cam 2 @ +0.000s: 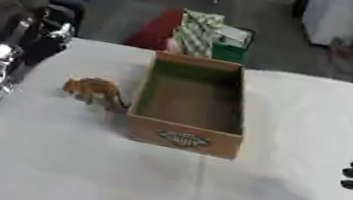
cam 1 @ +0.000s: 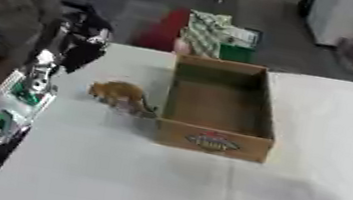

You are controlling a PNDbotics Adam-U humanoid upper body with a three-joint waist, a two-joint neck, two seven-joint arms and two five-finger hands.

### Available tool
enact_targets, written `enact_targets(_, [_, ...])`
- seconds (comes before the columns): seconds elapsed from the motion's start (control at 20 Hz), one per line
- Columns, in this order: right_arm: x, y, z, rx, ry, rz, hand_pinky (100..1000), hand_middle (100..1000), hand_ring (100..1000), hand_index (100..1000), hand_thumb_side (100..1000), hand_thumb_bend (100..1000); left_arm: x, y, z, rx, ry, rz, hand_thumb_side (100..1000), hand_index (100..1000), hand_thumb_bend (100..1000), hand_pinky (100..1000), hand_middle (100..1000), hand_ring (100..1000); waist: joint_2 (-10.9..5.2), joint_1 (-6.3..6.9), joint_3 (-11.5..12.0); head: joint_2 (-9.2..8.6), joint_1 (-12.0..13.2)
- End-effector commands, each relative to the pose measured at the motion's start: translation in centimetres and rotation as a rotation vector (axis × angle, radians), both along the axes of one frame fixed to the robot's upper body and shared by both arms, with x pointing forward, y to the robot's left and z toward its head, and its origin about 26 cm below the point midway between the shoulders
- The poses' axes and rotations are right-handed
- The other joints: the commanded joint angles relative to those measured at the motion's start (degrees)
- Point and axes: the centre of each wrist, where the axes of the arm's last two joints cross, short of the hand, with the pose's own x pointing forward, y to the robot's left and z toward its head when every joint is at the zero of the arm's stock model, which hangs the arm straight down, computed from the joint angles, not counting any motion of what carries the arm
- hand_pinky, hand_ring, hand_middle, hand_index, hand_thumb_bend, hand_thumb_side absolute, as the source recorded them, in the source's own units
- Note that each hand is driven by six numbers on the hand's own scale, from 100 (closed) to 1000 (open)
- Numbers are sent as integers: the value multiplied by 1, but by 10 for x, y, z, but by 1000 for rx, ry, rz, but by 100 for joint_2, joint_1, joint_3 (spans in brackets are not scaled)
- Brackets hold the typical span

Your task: Pick up objects on the table and place them in the box.

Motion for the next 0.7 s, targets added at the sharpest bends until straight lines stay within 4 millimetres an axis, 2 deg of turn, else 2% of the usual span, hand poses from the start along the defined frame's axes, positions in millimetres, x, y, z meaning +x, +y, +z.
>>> enact_targets(0.05, [0, -1, 7, -22, -20, 4, 632, 607, 666, 681, 662, 100, 9, 10, 18, 156, -14, 37, 456, 762, 172, 715, 714, 729, -100, -14, -9, -19, 29])
enact_targets(0.25, [0, -1, 6, -23, -18, 10, 632, 607, 666, 681, 663, 100, 25, 8, 27, 343, 31, 38, 408, 787, 301, 737, 745, 755, -106, -21, -29, 96, -41])
enact_targets(0.45, [-1, 0, 5, -25, -12, 14, 633, 607, 667, 681, 666, 100, 40, 4, 28, 504, 122, 25, 363, 802, 383, 746, 763, 769, -109, -22, -48, 189, -82])
enact_targets(0.7, [-1, 0, 4, -28, -10, 17, 632, 607, 667, 681, 666, 100, 58, -2, 20, 625, 273, 29, 305, 799, 386, 738, 760, 762, -107, -18, -63, 247, -75])
